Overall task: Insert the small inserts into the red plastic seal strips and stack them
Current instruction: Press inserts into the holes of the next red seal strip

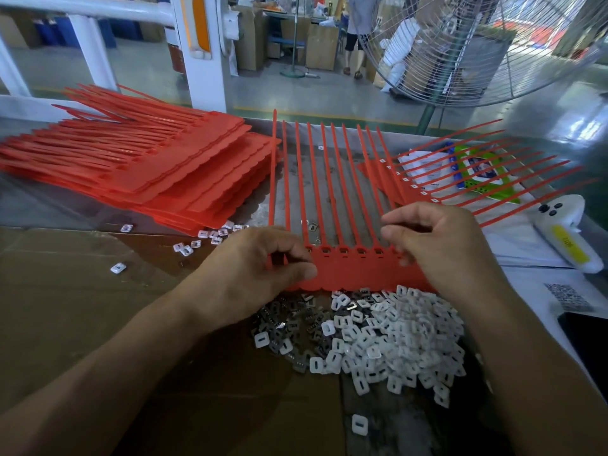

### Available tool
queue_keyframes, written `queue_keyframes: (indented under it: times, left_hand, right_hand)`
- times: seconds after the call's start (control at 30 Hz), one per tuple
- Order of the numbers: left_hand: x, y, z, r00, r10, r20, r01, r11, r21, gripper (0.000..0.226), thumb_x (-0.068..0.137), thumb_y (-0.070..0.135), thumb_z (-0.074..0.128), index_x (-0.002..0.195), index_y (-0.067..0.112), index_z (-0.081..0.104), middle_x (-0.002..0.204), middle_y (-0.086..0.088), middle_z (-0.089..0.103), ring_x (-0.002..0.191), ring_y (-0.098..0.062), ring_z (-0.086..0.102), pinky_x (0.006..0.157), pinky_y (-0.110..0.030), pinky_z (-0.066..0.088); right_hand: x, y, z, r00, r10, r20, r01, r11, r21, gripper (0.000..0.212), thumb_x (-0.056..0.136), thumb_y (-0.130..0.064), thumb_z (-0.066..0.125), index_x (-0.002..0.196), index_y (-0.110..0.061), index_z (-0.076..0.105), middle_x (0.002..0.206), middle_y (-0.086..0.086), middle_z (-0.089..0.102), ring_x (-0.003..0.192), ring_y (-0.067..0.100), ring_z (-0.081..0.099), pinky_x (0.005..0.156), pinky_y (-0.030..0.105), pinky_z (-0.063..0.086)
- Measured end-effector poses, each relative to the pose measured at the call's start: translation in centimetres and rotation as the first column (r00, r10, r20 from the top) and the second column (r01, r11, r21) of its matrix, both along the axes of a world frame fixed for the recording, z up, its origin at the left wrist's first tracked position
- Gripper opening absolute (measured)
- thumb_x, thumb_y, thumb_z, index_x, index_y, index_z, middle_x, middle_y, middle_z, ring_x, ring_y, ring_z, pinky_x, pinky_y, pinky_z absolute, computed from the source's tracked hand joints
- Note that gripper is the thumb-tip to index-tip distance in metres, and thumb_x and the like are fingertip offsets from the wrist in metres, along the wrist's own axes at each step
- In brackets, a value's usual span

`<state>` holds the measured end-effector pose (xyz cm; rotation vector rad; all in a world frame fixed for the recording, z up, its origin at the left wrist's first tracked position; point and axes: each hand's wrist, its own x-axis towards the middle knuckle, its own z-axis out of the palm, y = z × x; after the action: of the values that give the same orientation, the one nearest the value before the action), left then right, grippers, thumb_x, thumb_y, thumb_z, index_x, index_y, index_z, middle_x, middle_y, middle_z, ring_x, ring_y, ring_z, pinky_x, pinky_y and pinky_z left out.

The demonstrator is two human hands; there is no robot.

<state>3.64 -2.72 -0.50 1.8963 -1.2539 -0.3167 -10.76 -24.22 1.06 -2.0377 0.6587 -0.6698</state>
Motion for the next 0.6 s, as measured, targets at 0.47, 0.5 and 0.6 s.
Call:
queue_keyframes:
  times: [0.47,0.5,0.6]
  left_hand:
    - [1.7,0.6,-1.0,0.93,0.26,0.26,-0.297,0.947,0.118,0.04,0.078,0.061,0.068,0.113,0.042,0.067,0.124,0.019,0.052,0.122,-0.008,0.045,0.11,-0.043,0.038]
    - [1.7,0.6,-1.0,0.934,0.255,0.249,-0.297,0.944,0.144,0.044,0.077,0.063,0.067,0.116,0.042,0.066,0.126,0.019,0.051,0.124,-0.008,0.044,0.111,-0.043,0.037]
    - [1.7,0.6,-1.0,0.941,0.256,0.223,-0.298,0.937,0.181,0.047,0.077,0.064,0.067,0.119,0.044,0.064,0.129,0.02,0.049,0.125,-0.008,0.043,0.113,-0.045,0.037]
  right_hand:
    - [-0.6,-3.1,-1.7,0.975,-0.049,-0.218,0.032,0.996,-0.08,0.02,0.089,-0.016,0.078,0.08,-0.033,0.074,0.084,-0.009,0.072,0.073,0.007,0.063,0.07,0.03,0.048]
    - [-0.5,-3.1,-1.8,0.973,-0.048,-0.226,0.031,0.996,-0.081,0.021,0.089,-0.016,0.078,0.08,-0.034,0.074,0.084,-0.009,0.072,0.073,0.007,0.063,0.07,0.03,0.047]
    - [-0.4,-3.1,-1.9,0.97,-0.059,-0.235,0.04,0.995,-0.086,0.023,0.09,-0.015,0.077,0.079,-0.035,0.073,0.084,-0.01,0.073,0.069,0.004,0.062,0.067,0.027,0.046]
